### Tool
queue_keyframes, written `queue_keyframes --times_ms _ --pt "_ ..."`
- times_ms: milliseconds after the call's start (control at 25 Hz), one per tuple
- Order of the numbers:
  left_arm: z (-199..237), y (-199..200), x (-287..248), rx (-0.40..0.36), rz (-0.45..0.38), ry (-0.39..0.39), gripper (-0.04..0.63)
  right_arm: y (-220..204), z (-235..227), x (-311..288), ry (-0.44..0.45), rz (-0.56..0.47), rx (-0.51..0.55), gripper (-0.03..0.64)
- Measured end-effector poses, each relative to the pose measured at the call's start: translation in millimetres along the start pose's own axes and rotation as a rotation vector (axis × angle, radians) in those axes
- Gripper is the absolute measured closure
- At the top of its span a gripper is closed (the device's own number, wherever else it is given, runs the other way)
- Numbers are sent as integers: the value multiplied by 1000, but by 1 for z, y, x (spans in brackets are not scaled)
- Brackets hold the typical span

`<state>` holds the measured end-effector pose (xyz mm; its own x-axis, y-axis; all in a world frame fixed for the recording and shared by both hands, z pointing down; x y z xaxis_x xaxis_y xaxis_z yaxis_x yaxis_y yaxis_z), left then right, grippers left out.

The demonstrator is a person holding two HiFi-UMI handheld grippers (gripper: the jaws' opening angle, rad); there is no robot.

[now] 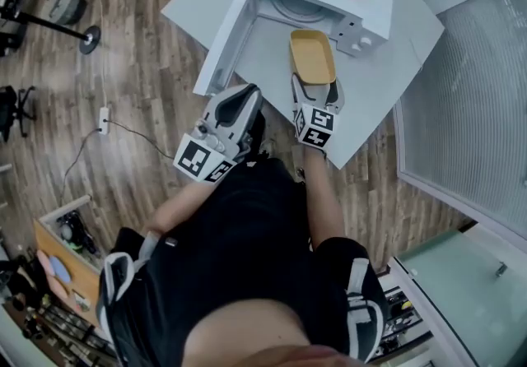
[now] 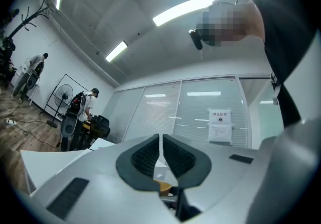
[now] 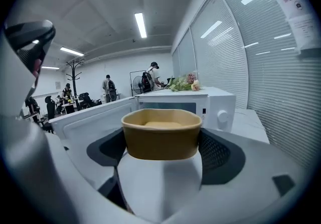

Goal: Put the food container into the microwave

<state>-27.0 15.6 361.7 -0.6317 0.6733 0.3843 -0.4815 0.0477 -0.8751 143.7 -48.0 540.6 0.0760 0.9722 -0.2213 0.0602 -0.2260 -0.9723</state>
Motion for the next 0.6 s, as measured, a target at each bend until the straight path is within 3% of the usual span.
queue_keyframes --times_ms 200,600 --pt "32 -14 -40 1 -18 24 554 -21 -16 -95 -2 28 36 149" --pt "93 -42 -83 21 26 86 554 -72 -51 -248 -57 128 75 149"
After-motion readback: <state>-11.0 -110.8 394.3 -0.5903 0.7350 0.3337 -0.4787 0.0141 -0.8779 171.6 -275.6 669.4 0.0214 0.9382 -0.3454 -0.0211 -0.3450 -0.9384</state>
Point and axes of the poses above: the fingertips, and each gripper's own axes: x backward along the fingers, z to its left, y out of its top, the point moved 1 cm from there along x, backward along the fingers, and after that the axes turned 10 degrees about -z, right-handed, at the moved point
